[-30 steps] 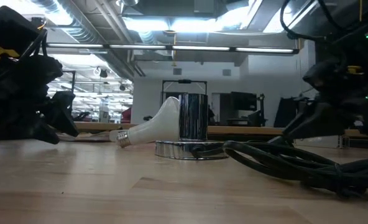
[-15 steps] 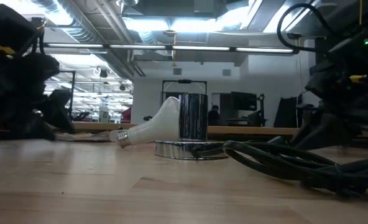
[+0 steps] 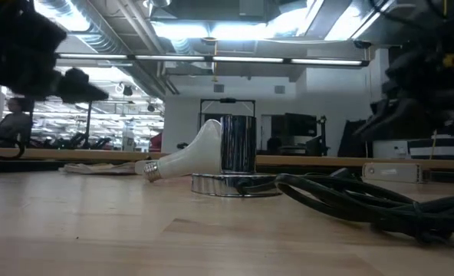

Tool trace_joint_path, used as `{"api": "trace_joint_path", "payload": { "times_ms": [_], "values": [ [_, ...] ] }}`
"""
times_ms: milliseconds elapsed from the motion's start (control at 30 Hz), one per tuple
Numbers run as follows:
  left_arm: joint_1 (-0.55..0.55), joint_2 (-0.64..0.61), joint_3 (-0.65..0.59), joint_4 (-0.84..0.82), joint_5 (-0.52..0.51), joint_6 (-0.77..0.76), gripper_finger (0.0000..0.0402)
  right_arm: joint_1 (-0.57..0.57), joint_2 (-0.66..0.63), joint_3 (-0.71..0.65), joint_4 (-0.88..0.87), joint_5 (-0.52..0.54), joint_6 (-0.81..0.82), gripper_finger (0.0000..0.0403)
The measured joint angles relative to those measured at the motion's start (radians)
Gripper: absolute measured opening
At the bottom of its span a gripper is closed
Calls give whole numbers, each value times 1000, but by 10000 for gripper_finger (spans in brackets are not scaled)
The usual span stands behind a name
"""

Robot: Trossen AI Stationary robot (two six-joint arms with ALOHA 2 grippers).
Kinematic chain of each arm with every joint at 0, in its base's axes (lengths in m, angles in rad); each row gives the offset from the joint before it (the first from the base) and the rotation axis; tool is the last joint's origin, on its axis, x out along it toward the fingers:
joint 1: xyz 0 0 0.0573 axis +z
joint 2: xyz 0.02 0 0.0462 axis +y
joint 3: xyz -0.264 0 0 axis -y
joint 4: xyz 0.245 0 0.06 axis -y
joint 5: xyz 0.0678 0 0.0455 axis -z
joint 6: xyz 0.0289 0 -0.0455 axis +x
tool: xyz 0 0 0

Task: Screw lightbulb
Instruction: Return to Home Position

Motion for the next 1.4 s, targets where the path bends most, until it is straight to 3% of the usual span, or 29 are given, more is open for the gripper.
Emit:
{"api": "trace_joint_path", "payload": {
  "times_ms": [367,933,1400],
  "values": [
    [0,-328,0,1,0,0,224,0,-423,0,-97,0,0,112],
    [60,-327,0,2,-4,0,224,0,-875,0,-197,-1,0,112],
    [60,-325,0,1,-4,0,224,0,-875,0,-302,0,0,112]
  ]
}}
